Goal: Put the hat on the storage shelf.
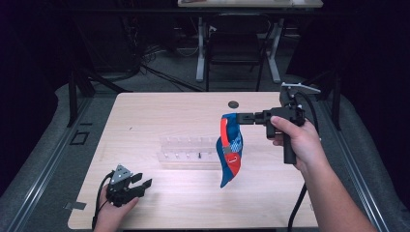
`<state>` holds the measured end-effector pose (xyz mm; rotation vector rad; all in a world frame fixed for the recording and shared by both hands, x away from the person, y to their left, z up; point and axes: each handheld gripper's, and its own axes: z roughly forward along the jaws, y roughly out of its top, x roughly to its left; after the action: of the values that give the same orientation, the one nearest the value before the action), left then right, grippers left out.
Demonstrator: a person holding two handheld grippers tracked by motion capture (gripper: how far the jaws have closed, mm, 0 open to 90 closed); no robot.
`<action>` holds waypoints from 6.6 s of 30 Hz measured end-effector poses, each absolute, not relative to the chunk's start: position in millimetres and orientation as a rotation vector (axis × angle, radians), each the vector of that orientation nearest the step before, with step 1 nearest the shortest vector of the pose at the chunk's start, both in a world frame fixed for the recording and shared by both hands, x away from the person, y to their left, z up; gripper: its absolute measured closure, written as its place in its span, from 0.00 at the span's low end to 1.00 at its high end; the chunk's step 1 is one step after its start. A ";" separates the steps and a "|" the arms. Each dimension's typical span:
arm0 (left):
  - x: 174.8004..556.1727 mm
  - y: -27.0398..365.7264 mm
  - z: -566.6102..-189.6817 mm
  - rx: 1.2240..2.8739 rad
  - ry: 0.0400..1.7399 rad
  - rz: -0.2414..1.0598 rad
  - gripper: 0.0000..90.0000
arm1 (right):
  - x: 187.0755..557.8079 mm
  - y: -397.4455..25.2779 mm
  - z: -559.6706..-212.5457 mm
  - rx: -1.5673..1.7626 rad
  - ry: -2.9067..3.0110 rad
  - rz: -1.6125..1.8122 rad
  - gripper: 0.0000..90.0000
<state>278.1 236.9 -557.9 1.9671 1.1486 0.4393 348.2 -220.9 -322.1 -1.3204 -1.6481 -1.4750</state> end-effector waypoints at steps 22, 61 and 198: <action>266.7 202.8 -528.8 1.943 0.985 0.428 0.59 | 355.8 -221.3 -307.8 -1.310 -1.628 -1.540 1.00; 264.7 78.7 -477.0 1.955 0.645 0.384 0.69 | 383.1 -184.9 -302.6 -1.323 -1.598 -1.559 1.00; 316.9 108.7 -524.6 1.971 0.901 0.474 0.97 | 377.6 -162.8 -353.1 -1.599 -2.096 -1.398 0.87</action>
<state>316.9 108.7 -524.6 1.9706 0.9015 0.4743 377.6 -162.8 -353.1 -1.5987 -2.0963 -1.3982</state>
